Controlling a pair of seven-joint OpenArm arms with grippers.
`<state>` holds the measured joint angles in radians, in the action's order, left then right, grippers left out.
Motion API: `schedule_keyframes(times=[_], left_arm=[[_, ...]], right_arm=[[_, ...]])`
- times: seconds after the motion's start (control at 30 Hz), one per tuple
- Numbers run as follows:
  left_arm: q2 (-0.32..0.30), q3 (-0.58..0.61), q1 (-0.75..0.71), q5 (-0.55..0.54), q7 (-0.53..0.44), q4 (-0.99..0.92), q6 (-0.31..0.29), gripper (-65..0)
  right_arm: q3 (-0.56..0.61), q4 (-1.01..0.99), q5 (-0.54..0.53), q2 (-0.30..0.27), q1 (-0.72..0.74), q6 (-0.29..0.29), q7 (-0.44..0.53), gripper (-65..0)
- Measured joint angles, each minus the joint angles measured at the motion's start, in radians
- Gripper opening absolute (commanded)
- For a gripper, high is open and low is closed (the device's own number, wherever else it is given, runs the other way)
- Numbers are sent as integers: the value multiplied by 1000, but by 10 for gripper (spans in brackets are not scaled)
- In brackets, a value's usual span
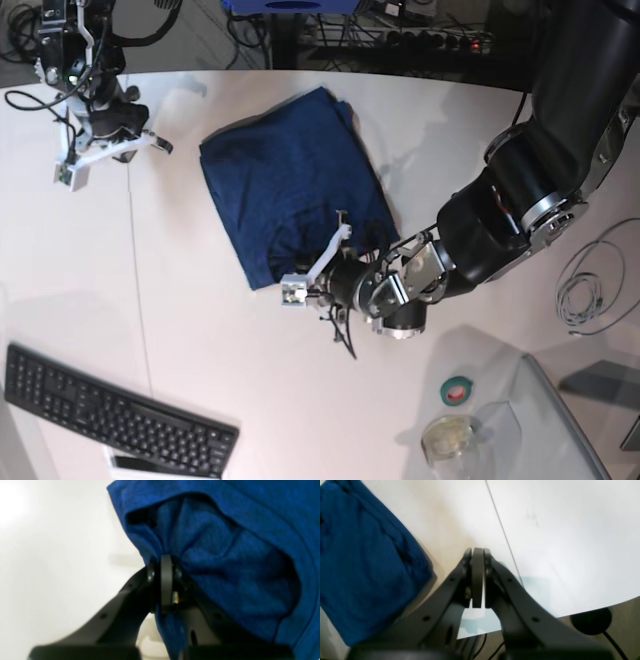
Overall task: Layout the t-shirt on the table in an organized manner, then fold the t-shirt properly
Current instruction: 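Drag the shirt corner with the left gripper to square the stack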
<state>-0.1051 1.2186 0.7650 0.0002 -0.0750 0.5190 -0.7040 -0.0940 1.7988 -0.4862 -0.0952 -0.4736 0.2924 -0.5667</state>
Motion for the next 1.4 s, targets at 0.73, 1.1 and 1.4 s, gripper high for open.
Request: schedule_keyframes(times=[0.73,1.1,1.4], left_arm=[[123,34,5,123,-71,-4,0,-650],[149,31,-19,127,-71,-6,0,-650],[147,31,-11,127,-68,-6,0,-650]], right_arm=[[-32,-96,-2,14,4,0,-1,-648],[-32,-99,-3,15,5,0,0,-648],[-32,-99,-3,15,5,0,0,-648]])
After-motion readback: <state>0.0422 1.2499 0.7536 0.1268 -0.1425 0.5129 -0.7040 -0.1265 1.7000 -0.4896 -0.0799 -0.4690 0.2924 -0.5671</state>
